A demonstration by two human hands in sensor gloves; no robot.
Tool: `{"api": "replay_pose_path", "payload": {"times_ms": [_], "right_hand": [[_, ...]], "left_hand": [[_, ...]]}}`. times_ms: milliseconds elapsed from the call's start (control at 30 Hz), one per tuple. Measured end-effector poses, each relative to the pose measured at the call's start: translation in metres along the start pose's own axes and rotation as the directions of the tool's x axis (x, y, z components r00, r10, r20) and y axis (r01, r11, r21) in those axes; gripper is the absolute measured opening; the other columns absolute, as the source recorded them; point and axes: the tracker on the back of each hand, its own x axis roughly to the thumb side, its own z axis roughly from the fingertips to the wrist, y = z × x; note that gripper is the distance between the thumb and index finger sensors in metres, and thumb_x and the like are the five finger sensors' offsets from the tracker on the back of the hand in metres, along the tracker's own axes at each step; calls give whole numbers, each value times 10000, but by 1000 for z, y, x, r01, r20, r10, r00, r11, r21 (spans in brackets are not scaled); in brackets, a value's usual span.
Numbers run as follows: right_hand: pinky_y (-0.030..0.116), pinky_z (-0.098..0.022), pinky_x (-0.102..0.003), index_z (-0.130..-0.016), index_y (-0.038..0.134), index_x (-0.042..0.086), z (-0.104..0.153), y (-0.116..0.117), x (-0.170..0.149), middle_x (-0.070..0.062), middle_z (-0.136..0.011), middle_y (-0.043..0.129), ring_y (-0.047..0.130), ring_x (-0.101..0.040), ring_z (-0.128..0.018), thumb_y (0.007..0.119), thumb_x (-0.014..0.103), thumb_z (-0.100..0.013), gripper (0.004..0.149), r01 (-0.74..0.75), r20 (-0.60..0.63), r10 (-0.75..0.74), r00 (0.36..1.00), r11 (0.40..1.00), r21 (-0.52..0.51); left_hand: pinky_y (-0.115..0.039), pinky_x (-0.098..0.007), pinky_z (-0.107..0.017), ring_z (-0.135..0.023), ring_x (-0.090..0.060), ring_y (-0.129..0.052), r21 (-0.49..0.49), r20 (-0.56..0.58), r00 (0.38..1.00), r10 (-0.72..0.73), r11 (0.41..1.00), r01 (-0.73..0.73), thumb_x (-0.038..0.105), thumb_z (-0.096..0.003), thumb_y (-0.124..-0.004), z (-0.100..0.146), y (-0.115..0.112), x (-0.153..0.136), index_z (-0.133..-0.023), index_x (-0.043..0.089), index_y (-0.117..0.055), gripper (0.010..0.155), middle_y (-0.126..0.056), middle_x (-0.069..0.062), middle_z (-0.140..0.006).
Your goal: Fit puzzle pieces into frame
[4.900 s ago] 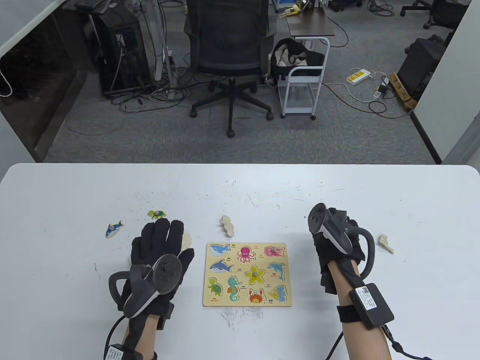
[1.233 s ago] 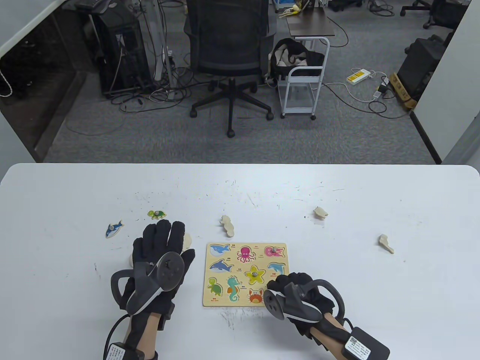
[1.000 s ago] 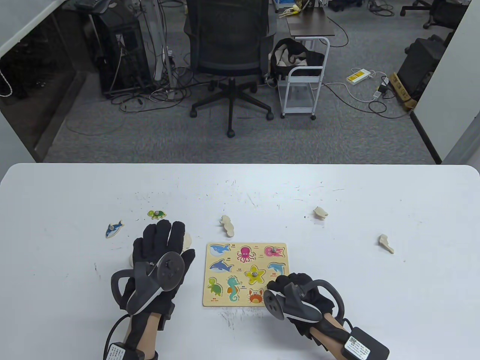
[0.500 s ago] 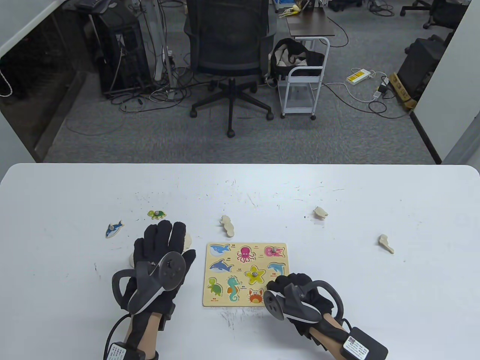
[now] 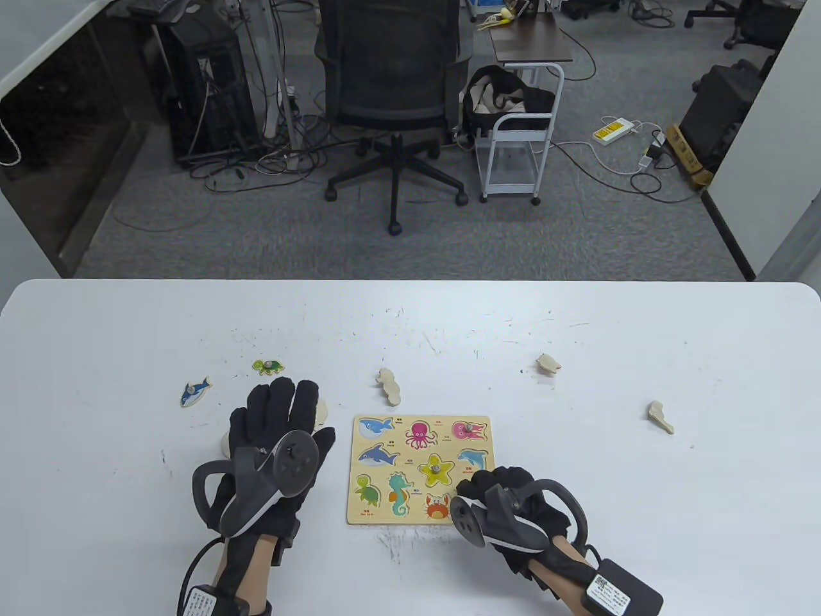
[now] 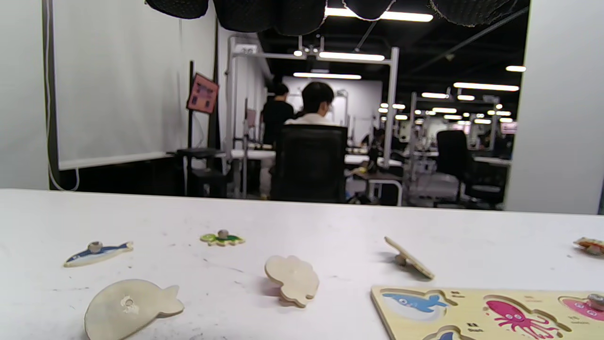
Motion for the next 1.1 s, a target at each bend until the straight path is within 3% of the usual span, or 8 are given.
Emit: {"api": "replay_pose_path", "payload": {"times_ms": [400,633,800,1100], "right_hand": [[756,-656,-418,-877,776,404,-1,2,-1,121,-900,880,947,-131,-747,855,457,-434,453,7,-1,-7,1000,1000,13],[652,-746,-461,-974,671,403,-1,-14,-48,97,-1023,779,848,-190,-913,795,508,-447,551,92,-188,-102,977,994,-64],[537,-809,-482,-1035,570,396,-5,-20,-113,76,-1115,657,714,-232,-1032,790,513,-453,633,221,-404,-235,884,972,-81],[433,-849,-478,-1088,372,397,-16,9,-218,78,-1198,444,533,-247,-1127,780,539,-457,765,268,-733,-180,656,963,3]], "left_hand": [[-522,-597,-844,-1179,-360,-517,-6,2,1000,-3,1000,3,666,-522,-612,0,0,1,-1180,391,-420,739,-508,-42,-1291],[-520,-597,-844,-1179,-360,-515,-10,-1,1000,-3,1000,3,665,-523,-613,0,0,0,-1182,388,-417,741,-508,-44,-1290],[-521,-596,-845,-1179,-358,-517,-10,-4,1000,-6,1000,6,665,-523,-612,0,0,0,-1181,389,-417,741,-508,-42,-1290],[-523,-595,-844,-1179,-360,-517,-20,-20,1000,-17,1000,17,666,-522,-612,-2,-2,-3,-1181,390,-418,740,-509,-42,-1290]]}}
